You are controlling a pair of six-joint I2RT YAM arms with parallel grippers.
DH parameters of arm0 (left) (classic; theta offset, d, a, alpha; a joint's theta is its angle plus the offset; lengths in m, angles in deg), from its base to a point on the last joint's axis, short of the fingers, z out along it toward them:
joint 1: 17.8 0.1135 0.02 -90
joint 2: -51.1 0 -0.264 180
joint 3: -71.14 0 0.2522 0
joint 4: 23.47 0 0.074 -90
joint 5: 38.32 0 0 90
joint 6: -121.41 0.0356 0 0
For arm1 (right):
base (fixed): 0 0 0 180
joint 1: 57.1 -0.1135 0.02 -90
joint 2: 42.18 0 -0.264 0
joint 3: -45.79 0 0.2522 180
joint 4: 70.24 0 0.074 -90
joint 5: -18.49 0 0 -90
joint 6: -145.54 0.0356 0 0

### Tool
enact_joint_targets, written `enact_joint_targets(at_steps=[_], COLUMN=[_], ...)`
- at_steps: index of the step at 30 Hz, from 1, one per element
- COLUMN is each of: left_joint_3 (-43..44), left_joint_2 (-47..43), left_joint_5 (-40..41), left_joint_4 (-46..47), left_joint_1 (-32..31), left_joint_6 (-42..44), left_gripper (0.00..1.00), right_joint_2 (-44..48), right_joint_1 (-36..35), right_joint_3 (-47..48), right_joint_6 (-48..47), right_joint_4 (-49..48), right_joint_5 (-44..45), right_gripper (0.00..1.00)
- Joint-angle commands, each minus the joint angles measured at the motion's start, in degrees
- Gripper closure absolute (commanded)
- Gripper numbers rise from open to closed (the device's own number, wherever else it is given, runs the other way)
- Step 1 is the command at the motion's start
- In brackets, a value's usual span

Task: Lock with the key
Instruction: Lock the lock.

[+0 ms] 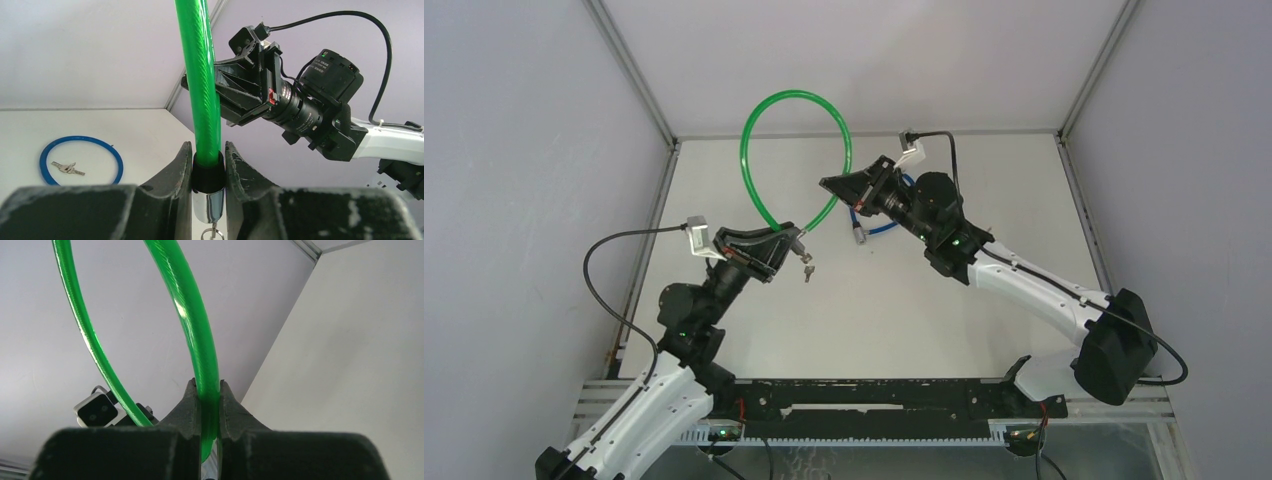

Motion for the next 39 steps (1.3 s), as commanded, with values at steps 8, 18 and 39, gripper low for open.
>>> enact_joint_targets(at_steps=[8,18,39], left_joint_3=[2.31,1.97,2.4], left_joint_2=[3.29,3.45,5.03], left_joint_5=[-2.98,-3.41,-3.79], left_joint_4=[4.46,7.3,6.42], left_joint_1=[0.08,0.08,0.08], left_joint_6=[-0.48,-1.46,0.26], left_gripper=[1.0,1.0,1.0], right_joint_2=[-0.68,-4.13,3.47], right_joint_1=[-5.88,-6.97,-7.85], right_joint_3=[-0.28,0.9,2.69], right_joint_6=[1.57,4.22,2.93], right_joint_4=[-5.96,-5.4,0.11], right_joint_5=[-3.96,-5.67,-7.29], right_gripper=[1.0,1.0,1.0])
